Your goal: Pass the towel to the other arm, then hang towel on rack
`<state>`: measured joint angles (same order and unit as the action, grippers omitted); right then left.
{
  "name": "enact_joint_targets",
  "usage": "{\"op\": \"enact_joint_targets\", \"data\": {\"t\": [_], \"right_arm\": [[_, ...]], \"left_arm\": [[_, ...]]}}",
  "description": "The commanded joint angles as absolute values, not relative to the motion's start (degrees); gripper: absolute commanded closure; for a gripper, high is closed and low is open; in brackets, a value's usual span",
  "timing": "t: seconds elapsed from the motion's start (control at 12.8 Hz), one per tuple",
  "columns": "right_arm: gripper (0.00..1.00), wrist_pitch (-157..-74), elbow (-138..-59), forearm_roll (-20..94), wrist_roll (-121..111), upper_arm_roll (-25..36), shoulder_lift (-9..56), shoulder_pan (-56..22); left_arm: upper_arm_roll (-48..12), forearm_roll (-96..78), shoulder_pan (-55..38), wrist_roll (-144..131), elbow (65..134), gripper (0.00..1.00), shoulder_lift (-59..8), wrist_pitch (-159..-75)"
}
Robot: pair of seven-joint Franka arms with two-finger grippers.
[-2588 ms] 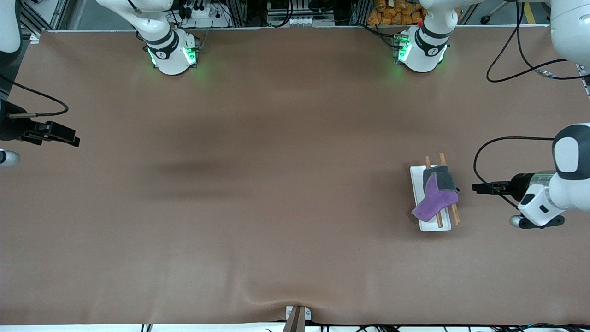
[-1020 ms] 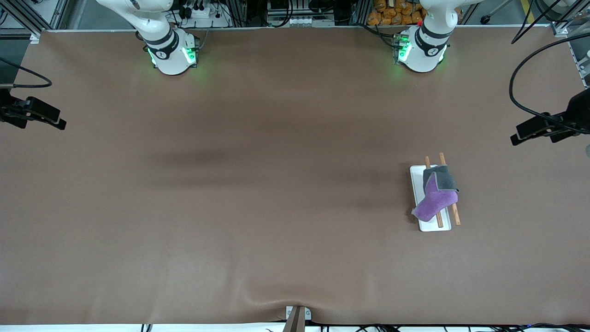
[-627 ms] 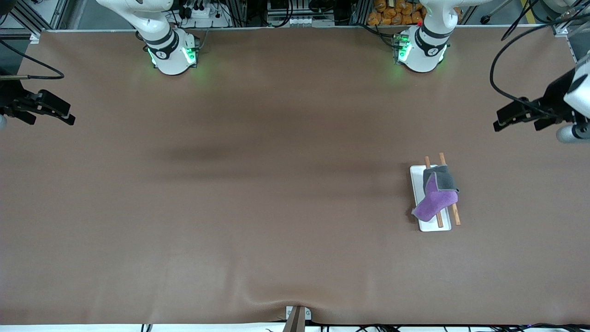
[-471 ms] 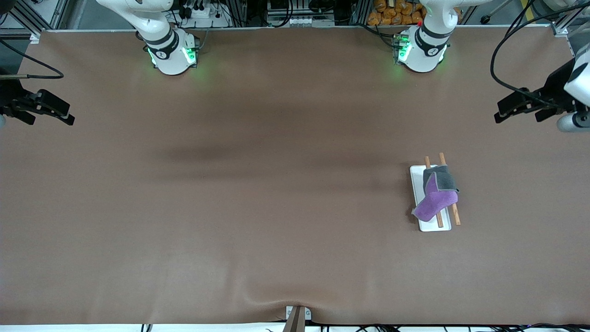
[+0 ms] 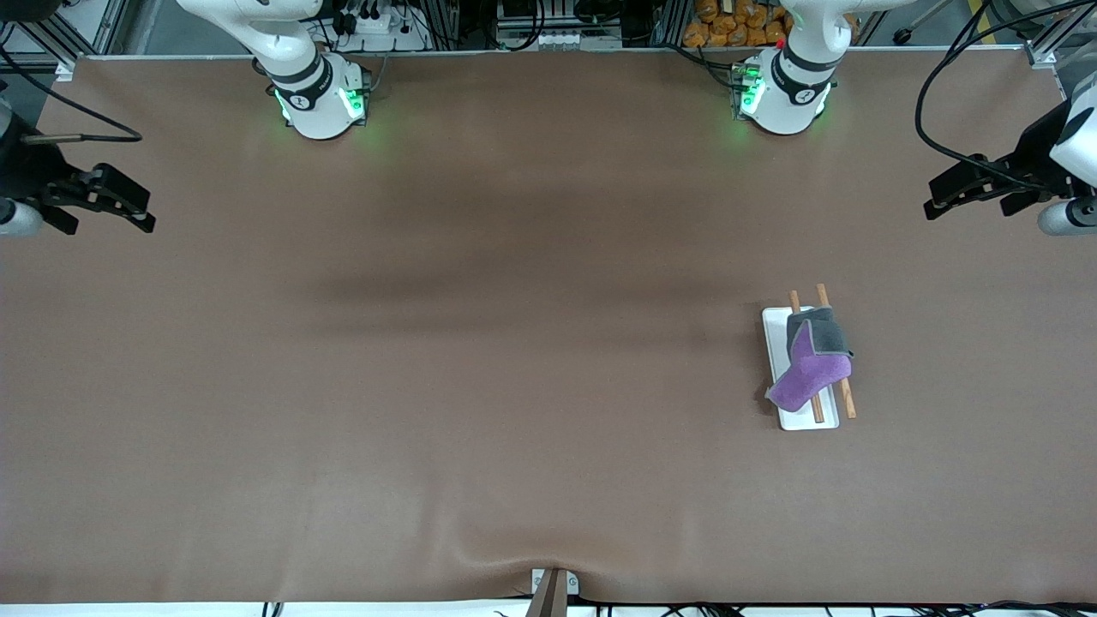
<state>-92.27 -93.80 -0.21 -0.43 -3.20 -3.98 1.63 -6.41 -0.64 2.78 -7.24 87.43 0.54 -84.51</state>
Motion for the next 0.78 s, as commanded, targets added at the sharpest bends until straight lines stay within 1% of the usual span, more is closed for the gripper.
{"op": "enact_joint_targets", "data": {"t": [0.0,0.71], "right_arm": [[0.0,-92.3,-93.8,-1.1,-0.4,-3.0,-4.9,0.8],[0.0,-92.4,-93.7,-1.2,-0.4,-2.8,-4.7,1.1]], "left_arm": [[-5.9,2.0,2.0,-6.5,88.4,0.0,2.7,-83.2],[-5.7,2.5,1.8,-7.1,87.3,0.0,2.5,-83.0]]}}
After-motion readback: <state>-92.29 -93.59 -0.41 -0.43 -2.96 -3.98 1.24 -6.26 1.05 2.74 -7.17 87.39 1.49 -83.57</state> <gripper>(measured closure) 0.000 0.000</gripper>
